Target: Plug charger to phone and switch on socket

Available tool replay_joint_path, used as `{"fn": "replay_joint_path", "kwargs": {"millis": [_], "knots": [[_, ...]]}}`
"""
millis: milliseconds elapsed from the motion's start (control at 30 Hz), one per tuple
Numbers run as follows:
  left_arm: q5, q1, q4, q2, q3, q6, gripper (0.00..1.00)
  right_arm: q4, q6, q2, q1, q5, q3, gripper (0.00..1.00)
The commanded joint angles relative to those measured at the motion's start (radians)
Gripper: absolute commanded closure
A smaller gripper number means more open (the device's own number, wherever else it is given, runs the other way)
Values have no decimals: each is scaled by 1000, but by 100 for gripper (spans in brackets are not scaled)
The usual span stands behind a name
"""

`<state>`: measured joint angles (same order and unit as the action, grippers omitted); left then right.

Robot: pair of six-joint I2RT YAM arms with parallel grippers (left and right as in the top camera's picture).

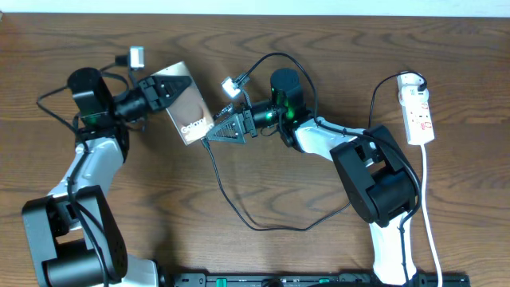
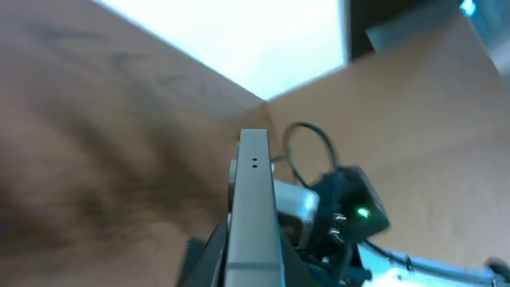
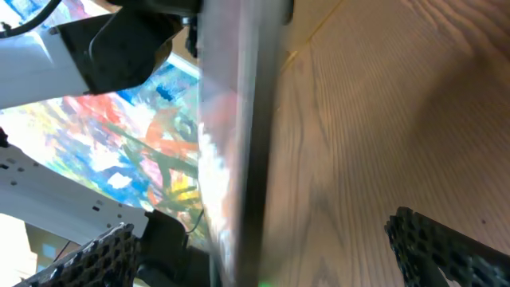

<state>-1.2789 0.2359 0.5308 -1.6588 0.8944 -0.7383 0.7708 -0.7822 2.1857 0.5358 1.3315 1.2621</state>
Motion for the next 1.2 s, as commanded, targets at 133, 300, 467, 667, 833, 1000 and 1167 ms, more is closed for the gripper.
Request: {"fn": "replay_joint_path", "kwargs": {"millis": [133, 300, 467, 667, 833, 1000, 1167], "knots": [[67, 137, -152, 12, 3, 42, 93, -1, 2, -6, -56, 53, 19, 1], [179, 195, -346, 12, 3, 126, 93, -4, 2, -6, -76, 66, 19, 1], [339, 193, -576, 12, 3, 254, 93, -4, 2, -6, -78, 67, 19, 1], [463, 183, -658, 12, 3, 275, 93, -4, 5, -6, -78, 67, 19, 1], [568, 162, -711, 12, 3, 279, 92, -4, 5, -6, -77, 67, 18, 1], [595, 123, -717, 11, -6, 293, 92, -4, 5, -6, -77, 68, 18, 1], [637, 90, -725, 5, -8, 293, 93, -5, 14, -6, -76, 91, 18, 1]]}}
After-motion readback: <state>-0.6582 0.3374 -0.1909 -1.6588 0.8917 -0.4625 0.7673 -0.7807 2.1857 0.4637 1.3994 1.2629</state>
